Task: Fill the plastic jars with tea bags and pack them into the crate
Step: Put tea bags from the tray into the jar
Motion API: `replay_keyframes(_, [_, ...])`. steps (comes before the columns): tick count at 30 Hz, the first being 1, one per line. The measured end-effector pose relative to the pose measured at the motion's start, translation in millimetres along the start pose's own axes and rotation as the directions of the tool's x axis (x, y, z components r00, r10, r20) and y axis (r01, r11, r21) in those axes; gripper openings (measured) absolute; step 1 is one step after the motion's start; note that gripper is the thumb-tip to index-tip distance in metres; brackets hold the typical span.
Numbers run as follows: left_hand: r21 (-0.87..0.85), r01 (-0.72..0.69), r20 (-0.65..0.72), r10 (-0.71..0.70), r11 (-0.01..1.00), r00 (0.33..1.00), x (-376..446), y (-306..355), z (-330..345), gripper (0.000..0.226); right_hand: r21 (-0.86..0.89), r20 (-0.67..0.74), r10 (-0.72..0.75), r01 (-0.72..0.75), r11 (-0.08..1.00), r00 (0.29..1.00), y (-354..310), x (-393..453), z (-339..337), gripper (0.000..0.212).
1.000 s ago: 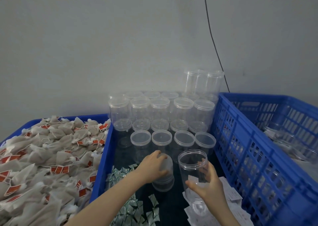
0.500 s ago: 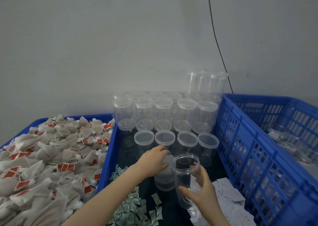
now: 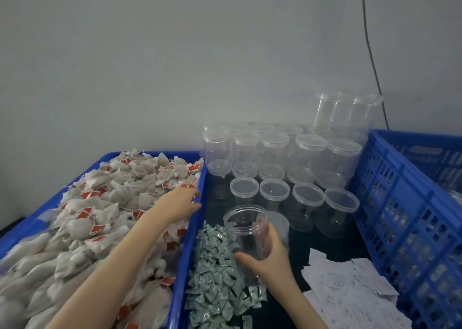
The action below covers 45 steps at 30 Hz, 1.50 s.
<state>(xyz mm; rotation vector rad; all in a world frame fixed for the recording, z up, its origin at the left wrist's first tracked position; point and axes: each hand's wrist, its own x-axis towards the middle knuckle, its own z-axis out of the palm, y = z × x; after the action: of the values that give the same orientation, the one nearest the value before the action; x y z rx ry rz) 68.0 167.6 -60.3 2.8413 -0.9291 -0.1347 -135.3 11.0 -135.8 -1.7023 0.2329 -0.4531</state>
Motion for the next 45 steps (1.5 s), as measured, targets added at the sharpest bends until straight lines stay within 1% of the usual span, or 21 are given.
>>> replay_keyframes(2, [0.113,0.067,0.185,-0.087,0.991,0.979,-10.4,-19.3,7.4,0.026,0.023,0.027,0.005,-0.005,1.000,1.000,0.0,0.6,10.7,0.085])
replay_keyframes(3, [0.142,0.082,0.267,-0.118,0.986,0.956,-15.6,-26.0,13.2,0.028,0.031,0.037,-0.001,0.000,1.000,0.999,1.1,0.8,15.6,0.081])
replay_keyframes(5, [0.128,0.099,0.376,-0.140,0.987,0.916,-23.2,-34.0,24.6,0.033,0.032,0.054,-0.014,0.012,0.999,0.998,4.1,1.0,24.3,0.076])
replay_keyframes(7, [0.080,0.102,0.407,-0.126,0.992,0.905,-26.8,-36.8,31.7,0.035,0.032,0.072,-0.014,0.011,0.999,0.997,6.7,0.6,31.2,0.076])
replay_keyframes(10, [0.033,0.110,0.392,-0.114,0.993,0.913,-27.9,-36.2,35.5,0.031,0.033,0.093,-0.008,0.005,0.999,0.996,9.0,-0.9,37.3,0.076])
replay_keyframes(12, [0.029,0.124,0.394,-0.125,0.992,0.911,-27.8,-34.4,36.8,0.028,0.046,0.093,-0.001,-0.003,0.999,0.996,8.9,-2.1,39.3,0.076])
replay_keyframes(15, [0.043,0.155,0.384,-0.159,0.987,0.910,-29.8,-33.9,32.2,0.030,0.066,0.089,-0.003,-0.003,0.998,0.996,8.6,-3.6,40.4,0.078])
replay_keyframes(18, [0.088,0.178,0.341,-0.197,0.980,0.919,-32.8,-37.3,23.6,0.033,0.053,0.097,-0.008,0.002,0.999,0.995,7.7,-4.7,40.5,0.080])
replay_keyframes(20, [0.159,0.183,0.311,-0.225,0.970,0.924,-34.6,-35.0,21.3,0.033,0.039,0.104,-0.006,0.002,0.999,0.995,7.0,-3.6,39.9,0.080])
replay_keyframes(23, [0.245,0.160,0.234,-0.218,0.956,0.947,-36.0,-29.2,21.4,0.024,0.041,0.105,0.002,-0.006,0.999,0.994,7.9,-1.0,38.0,0.078])
replay_keyframes(25, [0.256,0.167,0.158,-0.211,0.952,0.965,-36.3,-29.5,17.5,0.017,0.045,0.105,0.004,-0.009,0.999,0.994,7.9,-0.1,38.6,0.078])
replay_keyframes(27, [0.219,0.180,0.096,-0.205,0.959,0.974,-36.3,-34.5,12.8,0.016,0.046,0.104,0.006,-0.011,0.999,0.995,7.0,-0.5,41.5,0.082])
replay_keyframes(30, [0.085,0.193,0.041,-0.197,0.977,0.979,-37.3,-42.1,9.7,0.021,0.052,0.106,0.025,-0.031,0.998,0.994,8.3,-1.4,46.4,0.087])
replay_keyframes(32, [-0.053,0.175,-0.023,-0.177,0.983,0.984,-38.7,-44.9,7.9,0.021,0.048,0.117,0.036,-0.042,0.998,0.992,9.7,-2.1,48.7,0.090])
replay_keyframes(34, [-0.146,0.155,-0.077,-0.167,0.977,0.983,-40.8,-45.8,3.7,0.021,0.034,0.125,0.044,-0.048,0.998,0.991,11.2,-2.3,50.3,0.096])
replay_keyframes(36, [-0.215,0.146,-0.138,-0.178,0.966,0.974,-42.9,-44.4,-1.4,0.020,0.026,0.126,0.052,-0.055,0.998,0.991,11.7,-2.7,51.2,0.101])
replay_keyframes(38, [-0.302,0.126,-0.229,-0.200,0.945,0.953,-44.2,-40.2,-7.0,0.019,0.030,0.129,0.057,-0.062,0.998,0.990,11.5,-3.3,51.2,0.103])
replay_keyframes(40, [-0.419,0.081,-0.326,-0.233,0.905,0.916,-46.4,-33.8,-11.7,0.015,0.026,0.130,0.063,-0.066,0.997,0.989,10.8,-3.6,51.6,0.104])
replay_keyframes(42, [-0.527,-0.007,-0.420,-0.253,0.850,0.871,-50.5,-25.7,-16.4,0.011,0.021,0.134,0.065,-0.068,0.997,0.989,10.4,-3.5,52.1,0.105])
replay_keyframes(43, [-0.587,-0.071,-0.456,-0.257,0.807,0.852,-52.8,-21.4,-18.8,0.011,0.016,0.136,0.065,-0.067,0.998,0.989,10.5,-3.2,52.6,0.105])
replay_keyframes(45, [-0.714,-0.227,-0.492,-0.244,0.663,0.836,-58.3,-12.5,-23.4,0.011,0.006,0.141,0.068,-0.070,0.998,0.988,11.1,-2.9,53.6,0.104])
